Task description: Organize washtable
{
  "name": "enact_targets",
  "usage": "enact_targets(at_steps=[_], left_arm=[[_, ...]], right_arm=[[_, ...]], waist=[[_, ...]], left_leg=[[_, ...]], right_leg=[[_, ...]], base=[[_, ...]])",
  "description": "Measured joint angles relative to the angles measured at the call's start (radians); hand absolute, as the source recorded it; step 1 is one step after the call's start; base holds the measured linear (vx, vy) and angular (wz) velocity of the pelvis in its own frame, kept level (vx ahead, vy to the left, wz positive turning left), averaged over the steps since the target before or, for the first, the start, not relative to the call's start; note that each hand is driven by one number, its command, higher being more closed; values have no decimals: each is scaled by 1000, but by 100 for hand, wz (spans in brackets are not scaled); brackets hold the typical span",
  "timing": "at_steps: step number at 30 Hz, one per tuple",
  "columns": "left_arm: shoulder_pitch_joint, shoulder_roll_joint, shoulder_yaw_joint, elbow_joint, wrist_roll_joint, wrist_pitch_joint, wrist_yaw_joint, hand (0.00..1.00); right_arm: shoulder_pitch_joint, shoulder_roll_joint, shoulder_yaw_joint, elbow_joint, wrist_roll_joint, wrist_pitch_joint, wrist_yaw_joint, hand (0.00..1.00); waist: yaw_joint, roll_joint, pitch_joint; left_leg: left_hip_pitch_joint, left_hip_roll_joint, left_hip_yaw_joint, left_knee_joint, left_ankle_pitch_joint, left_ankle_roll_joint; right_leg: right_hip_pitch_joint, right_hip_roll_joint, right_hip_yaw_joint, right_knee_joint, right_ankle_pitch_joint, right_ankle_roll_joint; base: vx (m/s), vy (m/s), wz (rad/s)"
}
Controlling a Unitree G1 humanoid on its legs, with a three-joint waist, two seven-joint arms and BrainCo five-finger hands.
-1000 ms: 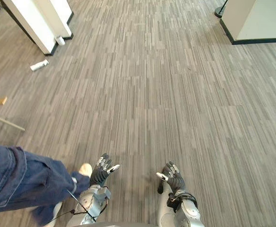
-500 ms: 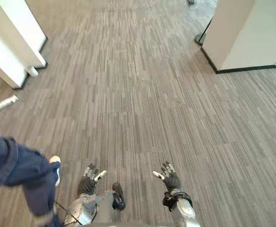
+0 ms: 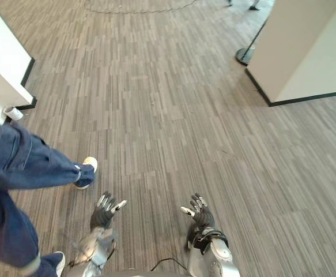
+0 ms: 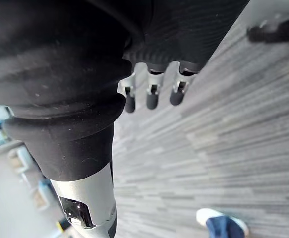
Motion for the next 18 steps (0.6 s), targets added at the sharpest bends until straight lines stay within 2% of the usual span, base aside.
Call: enact_targets(at_steps=[1, 2, 3, 4, 5, 6, 7, 8, 9, 10, 11, 12, 13, 14, 15, 17, 18], left_arm=[[4, -10, -17, 5, 5, 0, -2, 0], [0, -3, -23, 17, 20, 0, -5, 0], [-9, -21, -33, 24, 22, -2, -6, 0], [0, -28, -32, 30, 22, -2, -5, 0], [0, -33, -39, 36, 16, -2, -6, 0], [0, -34, -41, 36, 16, -2, -6, 0], [1, -40, -42, 38, 11, 0, -7, 0], [8, -45, -39, 38, -1, 1, -6, 0], [12, -46, -35, 35, -3, 0, -6, 0], [23, -47, -20, 27, -4, -1, -6, 0], [36, -48, 1, 17, -4, -1, -5, 0], [43, -48, 11, 10, -4, -1, -4, 0], [50, -49, 26, -2, -4, -1, -4, 0], [63, -49, 41, -22, -4, 0, -2, 0], [73, -49, 50, -35, -4, 0, -2, 0], [96, -49, 67, -63, -4, 2, 5, 0], [98, -50, 75, -70, -4, 2, 21, 0]], right_arm=[[-16, 0, -14, -5, 0, 0, 0, 0], [-15, 7, -31, -18, 0, 2, 2, 0], [-11, -9, -41, -22, 0, 4, 4, 0], [-13, -13, -36, -22, -1, 6, 6, 0], [-32, -13, -32, -27, 1, 8, 3, 0], [-38, -14, -35, -29, 1, 8, -1, 0], [-56, -20, -43, -35, 4, 4, -7, 0], [-60, -24, -49, -39, 12, 0, -16, 0], [-61, -24, -49, -39, 15, -2, -24, 0], [-73, -23, -46, -39, 22, -3, -28, 0], [-77, -23, -38, -39, 23, -3, -28, 0], [-78, -23, -33, -38, 23, -3, -27, 0], [-77, -22, -28, -36, 22, -3, -27, 0], [-76, -20, -22, -30, 20, -2, -28, 0], [-75, -18, -20, -30, 19, -2, -27, 0], [-74, -18, -21, -27, 19, -9, -28, 0], [-76, -6, -17, -9, 19, -9, -29, 0]], waist=[[-4, 23, -4], [-7, 26, -4], [-2, 31, -3], [1, 34, -1], [10, 41, 0], [13, 40, 2], [18, 38, 12], [23, 36, 16], [26, 26, 23], [31, 20, 27], [36, 22, 27], [42, 24, 27], [49, 26, 29], [51, 26, 32], [51, 23, 33], [59, 22, 33], [79, -2, 27]], left_leg=[[-12, 31, -6, 54, 77, -71], [-35, 36, -33, 133, 164, -84], [-82, 71, -29, 287, 328, -119], [-113, 98, -29, 381, 452, -147], [-252, 184, -19, 766, 485, -157], [-285, 197, -15, 845, 476, -157], [-378, 247, 6, 1050, 400, -137], [-445, 282, 56, 1125, 336, -64], [-474, 293, 80, 1126, 306, -29], [-543, 313, 128, 1078, 239, 35], [-603, 330, 159, 978, 190, 56], [-628, 337, 173, 907, 175, 65], [-659, 339, 183, 772, 170, 72], [-700, 333, 188, 560, 174, 67], [-714, 314, 185, 389, 187, 48], [-732, 270, 135, 36, 282, -47], [-741, 241, 111, 90, 393, 6]], right_leg=[[-25, -4, 31, 87, 8, -7], [-33, 5, 78, 158, -5, -1], [-4, 18, 90, 228, -97, 13], [25, 24, 98, 235, -134, 20], [107, 58, 103, 232, -186, 32], [123, 65, 110, 231, -197, 36], [203, 87, 127, 206, -223, 43], [292, 104, 139, 154, -230, 54], [336, 110, 153, 122, -236, 64], [416, 118, 179, 58, -251, 83], [469, 122, 199, 18, -262, 94], [490, 122, 210, 7, -270, 106], [520, 118, 217, -11, -282, 127], [564, 110, 217, -31, -307, 154], [595, 99, 212, -38, -328, 183], [661, 80, 205, -55, -376, 251], [696, 49, 207, -66, -396, 284]], base=[[943, -174, -13], [1104, -248, -23], [885, -209, -23], [815, -117, -59], [622, -35, -51], [727, -24, -65], [683, -5, -58], [651, 11, -59], [592, 63, -52], [547, 116, -53], [628, 179, -58], [515, 184, -51], [493, 224, -30], [521, 277, -12], [538, 304, 6], [623, 404, 3], [657, 431, -11]])
